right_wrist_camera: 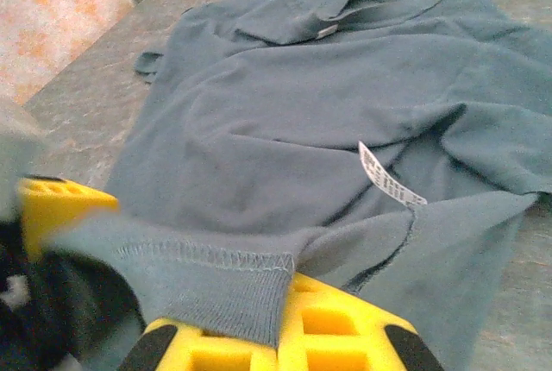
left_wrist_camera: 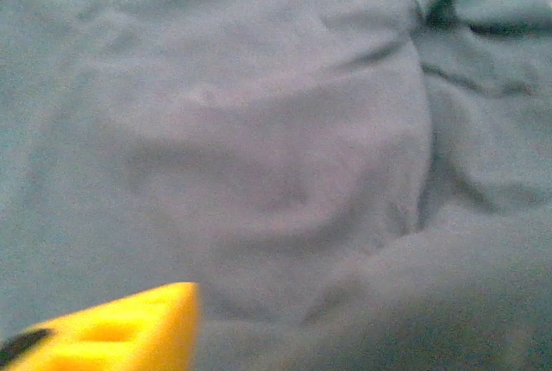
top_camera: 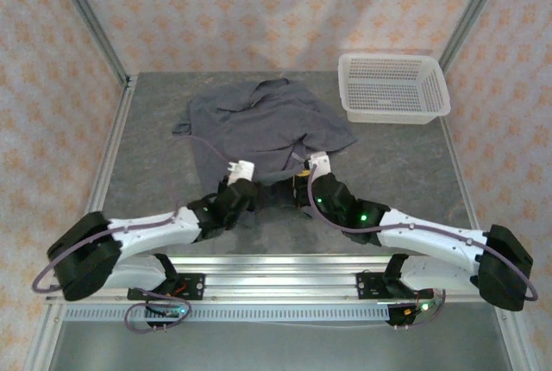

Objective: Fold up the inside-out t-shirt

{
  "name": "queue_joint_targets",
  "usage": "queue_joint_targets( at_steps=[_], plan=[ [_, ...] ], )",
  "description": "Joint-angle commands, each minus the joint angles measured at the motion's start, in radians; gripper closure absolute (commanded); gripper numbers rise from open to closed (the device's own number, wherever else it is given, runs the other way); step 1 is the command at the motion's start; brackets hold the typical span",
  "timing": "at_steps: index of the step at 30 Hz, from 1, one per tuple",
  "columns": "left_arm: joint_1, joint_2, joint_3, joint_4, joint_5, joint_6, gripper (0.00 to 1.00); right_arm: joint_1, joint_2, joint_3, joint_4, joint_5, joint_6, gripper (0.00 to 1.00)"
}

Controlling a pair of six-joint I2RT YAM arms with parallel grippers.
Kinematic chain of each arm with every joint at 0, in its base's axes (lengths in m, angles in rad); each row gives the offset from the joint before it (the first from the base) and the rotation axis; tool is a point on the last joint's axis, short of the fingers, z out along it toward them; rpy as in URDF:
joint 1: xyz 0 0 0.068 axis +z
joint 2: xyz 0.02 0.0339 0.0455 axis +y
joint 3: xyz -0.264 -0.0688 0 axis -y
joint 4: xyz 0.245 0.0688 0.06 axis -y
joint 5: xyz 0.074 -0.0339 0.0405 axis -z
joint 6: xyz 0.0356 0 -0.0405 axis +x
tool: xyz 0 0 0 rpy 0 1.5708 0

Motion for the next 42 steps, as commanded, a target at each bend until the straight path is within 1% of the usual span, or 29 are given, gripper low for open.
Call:
queue_joint_targets(
  at_steps=[1, 2, 3, 4, 5, 6, 9, 11, 12, 15, 16, 18, 19, 20, 21, 22, 25, 27, 30, 32, 33, 34, 35, 36, 37, 39, 40, 41, 42],
  plan=[
    [0.057, -0.145, 0.048, -0.051, 0.193, 0.008, 1.00, 0.002, -0.018, -0.062, -0.108, 0.164, 0.006, 1.00],
    [0.064, -0.158, 0.065, -0.051, 0.342, 0.050, 1.00, 0.003, -0.002, -0.057, -0.154, 0.197, 0.029, 0.99],
    [0.064, -0.159, 0.090, -0.074, 0.428, 0.073, 1.00, 0.003, 0.015, -0.045, -0.198, 0.216, 0.052, 0.94],
    [0.064, -0.154, 0.117, -0.111, 0.477, 0.076, 1.00, 0.007, 0.034, -0.028, -0.238, 0.217, 0.079, 0.85],
    [0.064, -0.149, 0.132, -0.138, 0.484, 0.066, 1.00, 0.019, 0.045, -0.014, -0.257, 0.205, 0.094, 0.78],
    [0.064, -0.148, 0.139, -0.152, 0.471, 0.057, 1.00, 0.050, 0.045, -0.009, -0.251, 0.205, 0.096, 0.74],
    [0.066, -0.151, 0.157, -0.192, 0.452, 0.049, 1.00, 0.217, 0.026, -0.054, -0.072, 0.300, 0.026, 0.68],
    [0.066, -0.140, 0.188, -0.226, 0.466, 0.044, 1.00, 0.322, 0.072, -0.089, 0.117, 0.378, -0.052, 0.69],
    [0.066, -0.133, 0.204, -0.241, 0.469, 0.039, 1.00, 0.352, 0.116, -0.090, 0.187, 0.389, -0.091, 0.70],
    [0.066, -0.122, 0.241, -0.276, 0.460, 0.030, 1.00, 0.421, 0.346, 0.023, 0.279, 0.415, -0.218, 0.73],
    [0.066, -0.123, 0.252, -0.293, 0.447, 0.031, 1.00, 0.435, 0.422, 0.072, 0.308, 0.437, -0.251, 0.78],
    [0.068, -0.125, 0.272, -0.328, 0.415, 0.030, 1.00, 0.437, 0.554, 0.100, 0.465, 0.449, -0.339, 0.91],
    [0.070, -0.128, 0.281, -0.344, 0.407, 0.030, 1.00, 0.431, 0.625, 0.092, 0.605, 0.482, -0.419, 0.98],
    [0.074, -0.135, 0.289, -0.358, 0.406, 0.030, 1.00, 0.420, 0.686, 0.085, 0.738, 0.518, -0.504, 1.00],
    [0.076, -0.144, 0.295, -0.370, 0.409, 0.028, 1.00, 0.405, 0.727, 0.087, 0.817, 0.534, -0.564, 1.00],
    [0.079, -0.153, 0.302, -0.381, 0.415, 0.026, 1.00, 0.379, 0.759, 0.098, 0.850, 0.531, -0.606, 1.00],
    [0.081, -0.183, 0.314, -0.410, 0.443, 0.032, 1.00, 0.289, 0.778, 0.139, 0.741, 0.434, -0.614, 1.00],
    [0.081, -0.197, 0.323, -0.430, 0.451, 0.043, 1.00, 0.240, 0.779, 0.137, 0.732, 0.387, -0.630, 1.00],
    [0.081, -0.209, 0.327, -0.460, 0.415, 0.055, 1.00, 0.177, 0.755, 0.111, 0.732, 0.292, -0.654, 1.00],
    [0.081, -0.212, 0.333, -0.480, 0.409, 0.061, 1.00, 0.132, 0.714, 0.088, 0.683, 0.182, -0.639, 1.00],
    [0.080, -0.214, 0.335, -0.481, 0.430, 0.065, 1.00, 0.116, 0.694, 0.084, 0.653, 0.126, -0.630, 1.00],
    [0.081, -0.214, 0.335, -0.473, 0.482, 0.075, 1.00, 0.091, 0.677, 0.086, 0.629, 0.091, -0.612, 1.00],
    [0.081, -0.213, 0.336, -0.462, 0.547, 0.083, 1.00, 0.068, 0.671, 0.094, 0.624, 0.087, -0.592, 1.00],
    [0.081, -0.211, 0.337, -0.444, 0.620, 0.084, 1.00, 0.039, 0.673, 0.108, 0.629, 0.117, -0.572, 1.00],
    [0.081, -0.205, 0.335, -0.419, 0.688, 0.075, 1.00, 0.017, 0.683, 0.128, 0.650, 0.183, -0.564, 1.00],
    [0.081, -0.196, 0.343, -0.369, 0.775, 0.027, 1.00, -0.024, 0.724, 0.162, 0.736, 0.315, -0.568, 1.00],
    [0.081, -0.190, 0.350, -0.345, 0.790, -0.010, 1.00, -0.044, 0.740, 0.168, 0.787, 0.341, -0.569, 1.00],
    [0.081, -0.184, 0.367, -0.340, 0.783, -0.047, 1.00, -0.057, 0.749, 0.167, 0.829, 0.335, -0.562, 1.00],
    [0.081, -0.178, 0.397, -0.360, 0.745, -0.090, 1.00, -0.064, 0.753, 0.163, 0.859, 0.306, -0.561, 1.00]
  ],
)
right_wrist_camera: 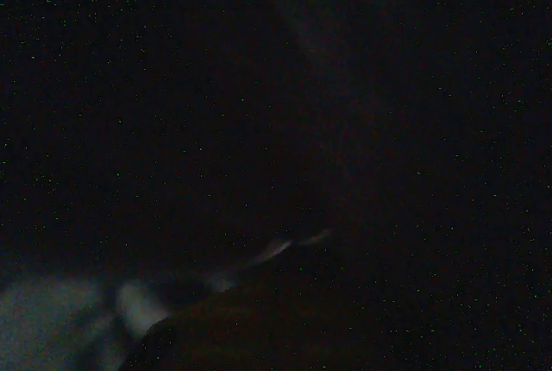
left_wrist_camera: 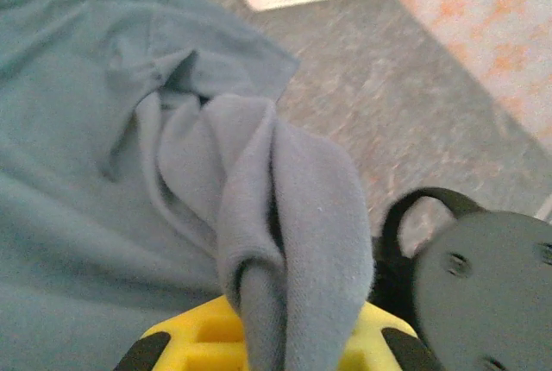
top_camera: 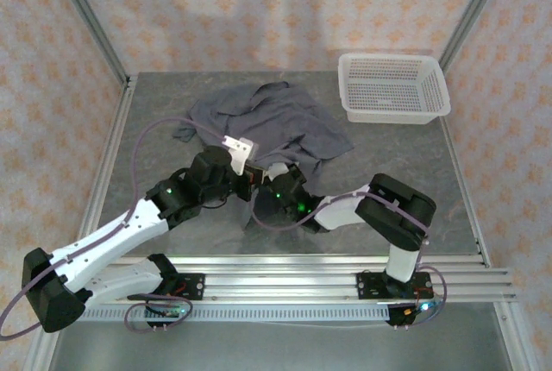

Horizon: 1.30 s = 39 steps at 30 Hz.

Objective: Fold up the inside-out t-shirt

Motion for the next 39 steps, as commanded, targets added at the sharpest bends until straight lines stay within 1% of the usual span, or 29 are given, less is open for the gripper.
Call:
queue_joint_targets(
  at_steps=[1, 3, 4, 5, 8, 9, 10, 11, 12, 14, 15, 16, 18, 20, 22, 25, 27, 30, 33, 36, 38, 39],
  plan=[
    [-0.010, 0.020, 0.102, -0.015, 0.057, -0.135, 1.00, -0.031, 0.021, 0.035, 0.142, 0.018, 0.036, 1.00],
    [-0.010, 0.030, 0.176, -0.088, -0.024, -0.181, 1.00, -0.012, 0.023, 0.030, 0.124, -0.031, 0.072, 1.00],
    [-0.010, 0.031, 0.206, -0.108, -0.038, -0.189, 1.00, 0.008, 0.032, 0.023, 0.125, -0.055, 0.080, 1.00],
    [-0.010, 0.029, 0.225, -0.113, -0.043, -0.189, 1.00, 0.031, 0.045, 0.018, 0.136, -0.053, 0.074, 1.00],
    [-0.011, 0.024, 0.259, -0.102, -0.056, -0.196, 1.00, 0.110, 0.111, 0.030, 0.194, -0.020, -0.013, 1.00],
    [-0.010, 0.027, 0.268, -0.098, -0.053, -0.195, 1.00, 0.124, 0.125, 0.044, 0.190, -0.010, -0.020, 1.00],
    [-0.010, 0.032, 0.281, -0.096, -0.034, -0.187, 1.00, 0.120, 0.124, 0.055, 0.168, -0.009, 0.006, 1.00],
    [-0.010, 0.039, 0.295, -0.095, -0.001, -0.175, 1.00, 0.107, 0.114, 0.066, 0.134, -0.023, 0.042, 1.00],
    [-0.010, 0.044, 0.307, -0.088, 0.054, -0.160, 1.00, 0.073, 0.093, 0.078, 0.071, -0.069, 0.105, 1.00],
    [-0.012, 0.047, 0.325, -0.068, 0.164, -0.143, 1.00, -0.031, 0.060, 0.134, -0.121, -0.207, 0.247, 1.00],
    [-0.015, 0.041, 0.330, -0.056, 0.202, -0.143, 1.00, -0.085, 0.059, 0.180, -0.225, -0.252, 0.315, 1.00],
    [-0.020, 0.034, 0.334, -0.043, 0.226, -0.140, 1.00, -0.128, 0.072, 0.209, -0.287, -0.288, 0.348, 1.00],
    [-0.035, 0.015, 0.345, -0.037, 0.238, -0.116, 1.00, -0.168, 0.091, 0.213, -0.287, -0.341, 0.354, 1.00],
    [-0.047, -0.003, 0.357, -0.059, 0.203, -0.086, 1.00, -0.188, 0.106, 0.214, -0.295, -0.427, 0.350, 1.00],
    [-0.050, -0.013, 0.365, -0.083, 0.171, -0.065, 1.00, -0.193, 0.118, 0.247, -0.376, -0.489, 0.363, 1.00],
    [-0.055, -0.008, 0.363, -0.056, 0.205, -0.044, 1.00, -0.194, 0.115, 0.305, -0.491, -0.528, 0.413, 1.00],
    [-0.069, 0.018, 0.380, -0.048, 0.221, -0.028, 1.00, -0.202, 0.075, 0.312, -0.503, -0.582, 0.459, 1.00],
    [-0.102, 0.069, 0.432, -0.065, 0.236, 0.001, 1.00, -0.241, 0.019, 0.352, -0.531, -0.653, 0.555, 1.00],
    [-0.165, 0.119, 0.496, -0.032, 0.291, 0.021, 1.00, -0.248, 0.053, 0.448, -0.636, -0.625, 0.560, 1.00],
    [-0.256, 0.181, 0.576, 0.012, 0.332, 0.044, 1.00, -0.249, 0.155, 0.490, -0.622, -0.602, 0.575, 1.00],
    [-0.308, 0.221, 0.623, 0.020, 0.360, 0.070, 1.00, -0.250, 0.222, 0.519, -0.619, -0.613, 0.580, 1.00],
    [-0.336, 0.236, 0.643, 0.016, 0.370, 0.089, 1.00, -0.250, 0.249, 0.553, -0.648, -0.628, 0.579, 1.00]
  ],
)
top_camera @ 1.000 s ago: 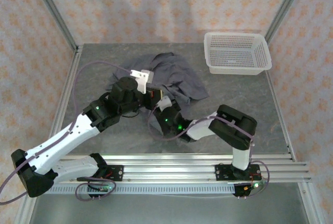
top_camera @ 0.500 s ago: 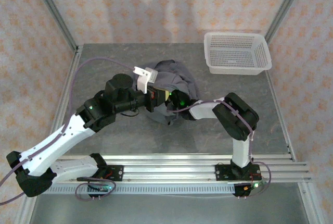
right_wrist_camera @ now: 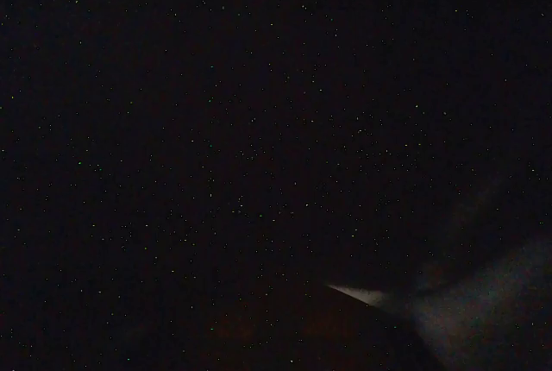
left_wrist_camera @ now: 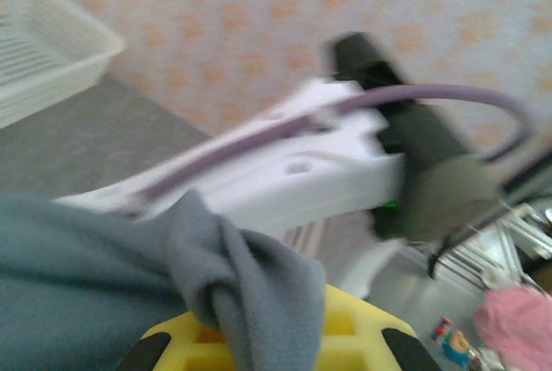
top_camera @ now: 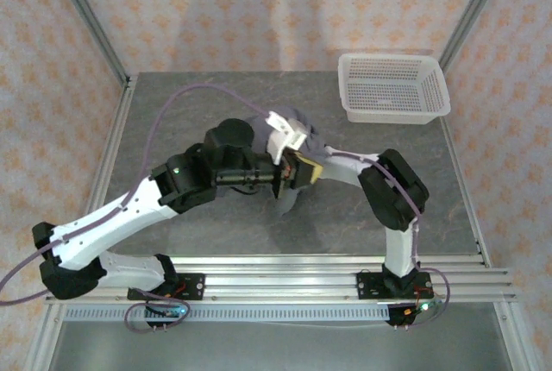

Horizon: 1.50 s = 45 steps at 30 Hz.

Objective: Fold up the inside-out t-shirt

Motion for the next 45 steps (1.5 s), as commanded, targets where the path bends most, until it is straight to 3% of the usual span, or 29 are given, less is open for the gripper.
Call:
queue_joint_targets(
  at_steps=[1, 5, 9, 12, 15, 20, 28, 32, 35, 37, 38, 40, 43, 45],
  plan=[
    [-0.086, 0.020, 0.091, 0.072, 0.108, 0.087, 1.00, -0.001, 0.122, 0.066, -0.108, -0.043, 0.025, 1.00],
    [-0.162, 0.017, 0.079, 0.038, 0.075, 0.166, 1.00, -0.002, 0.151, 0.145, -0.200, -0.080, -0.003, 1.00],
    [-0.174, -0.039, -0.004, 0.054, -0.006, 0.192, 1.00, -0.004, 0.080, 0.165, -0.260, -0.099, -0.027, 1.00],
    [-0.175, -0.063, -0.033, 0.077, 0.081, 0.224, 1.00, -0.004, 0.033, 0.158, -0.266, -0.062, -0.033, 1.00],
    [-0.196, -0.044, 0.013, 0.053, 0.200, 0.274, 1.00, -0.004, 0.078, 0.193, -0.312, -0.016, -0.065, 1.00],
    [-0.235, -0.014, 0.064, -0.024, 0.129, 0.350, 1.00, 0.002, 0.198, 0.277, -0.496, 0.019, -0.135, 0.97],
    [-0.289, 0.022, 0.103, -0.089, 0.182, 0.441, 1.00, 0.004, 0.263, 0.293, -0.701, 0.174, -0.180, 0.60],
    [-0.294, 0.031, 0.116, -0.139, 0.083, 0.479, 1.00, 0.004, 0.259, 0.283, -0.799, 0.178, -0.187, 0.33],
    [-0.293, 0.035, 0.117, -0.168, 0.029, 0.489, 1.00, 0.004, 0.277, 0.275, -0.879, 0.152, -0.199, 0.29],
    [-0.293, 0.032, 0.111, -0.171, 0.008, 0.491, 1.00, 0.004, 0.289, 0.249, -0.889, 0.139, -0.198, 0.34],
    [-0.294, 0.028, 0.107, -0.170, -0.005, 0.492, 1.00, 0.004, 0.296, 0.232, -0.882, 0.131, -0.192, 0.43],
    [-0.292, 0.019, 0.096, -0.160, -0.060, 0.484, 1.00, 0.010, 0.285, 0.198, -0.863, 0.142, -0.184, 0.75],
    [-0.284, -0.001, 0.072, -0.123, -0.331, 0.408, 1.00, 0.011, 0.229, 0.152, -0.824, 0.085, -0.174, 0.98],
    [-0.225, -0.011, 0.066, -0.109, -0.539, 0.317, 1.00, 0.020, 0.164, 0.114, -0.787, 0.053, -0.173, 1.00]
  ],
)
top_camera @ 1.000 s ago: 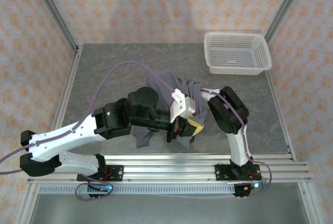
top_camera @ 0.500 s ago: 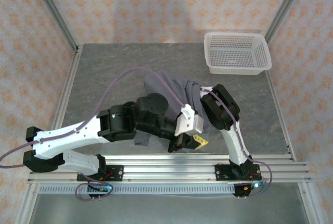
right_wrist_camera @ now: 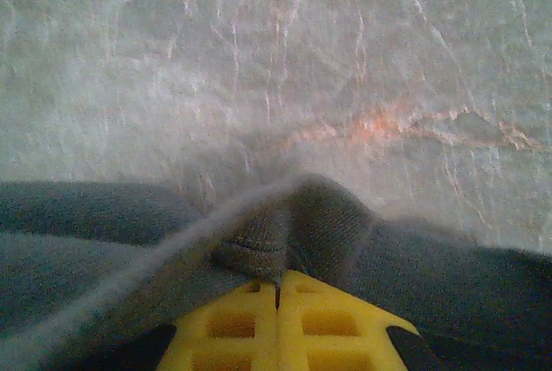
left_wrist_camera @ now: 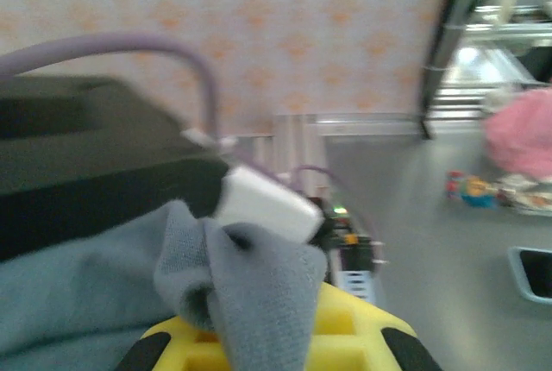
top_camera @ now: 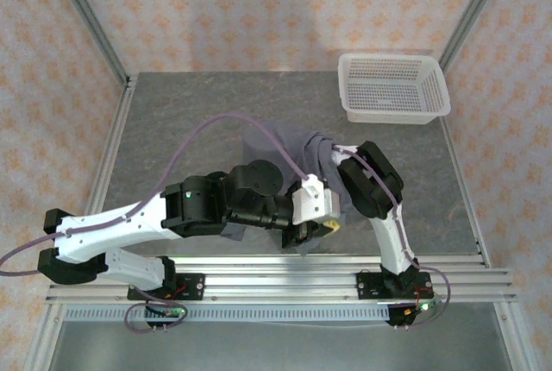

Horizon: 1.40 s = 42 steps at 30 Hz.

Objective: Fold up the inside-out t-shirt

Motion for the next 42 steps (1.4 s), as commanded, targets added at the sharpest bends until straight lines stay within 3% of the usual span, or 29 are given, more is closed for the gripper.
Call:
queue_joint_targets(
  at_steps=[1, 5, 11, 18, 23, 30, 31, 34, 38, 40, 42],
  plan=[
    [0.102, -0.048, -0.005, 0.034, -0.382, -0.152, 1.00, 0.014, -0.026, -0.119, -0.135, -0.081, 0.003, 1.00],
    [0.398, -0.051, -0.014, -0.026, -0.482, -0.371, 1.00, 0.061, -0.168, -0.221, -0.047, -0.145, 0.012, 1.00],
    [0.747, -0.038, -0.110, -0.034, -0.442, -0.527, 1.00, 0.136, -0.369, -0.375, 0.052, -0.249, 0.038, 1.00],
    [1.019, -0.003, -0.360, 0.031, -0.309, -0.737, 1.00, 0.137, -0.701, -0.497, 0.133, -0.313, 0.073, 1.00],
    [1.058, 0.040, -0.515, 0.085, -0.262, -0.797, 1.00, 0.113, -0.867, -0.471, 0.110, -0.278, 0.086, 1.00],
    [1.058, 0.068, -0.668, 0.167, -0.314, -0.832, 1.00, 0.032, -1.047, -0.426, 0.193, -0.303, 0.178, 1.00],
    [1.060, 0.078, -0.675, 0.170, -0.318, -0.832, 0.95, 0.024, -1.066, -0.423, 0.208, -0.308, 0.193, 1.00],
    [1.071, 0.069, -0.684, 0.174, -0.317, -0.823, 0.66, 0.015, -1.114, -0.418, 0.238, -0.298, 0.227, 1.00],
    [1.077, -0.053, -0.643, 0.143, -0.336, -0.774, 0.35, 0.010, -1.122, -0.410, 0.235, -0.298, 0.274, 1.00],
    [1.075, -0.142, -0.616, 0.163, -0.236, -0.727, 0.31, 0.010, -1.102, -0.402, 0.204, -0.295, 0.283, 1.00],
    [1.061, -0.225, -0.602, 0.233, -0.031, -0.680, 0.30, 0.010, -1.076, -0.400, 0.181, -0.286, 0.290, 1.00]
  ],
)
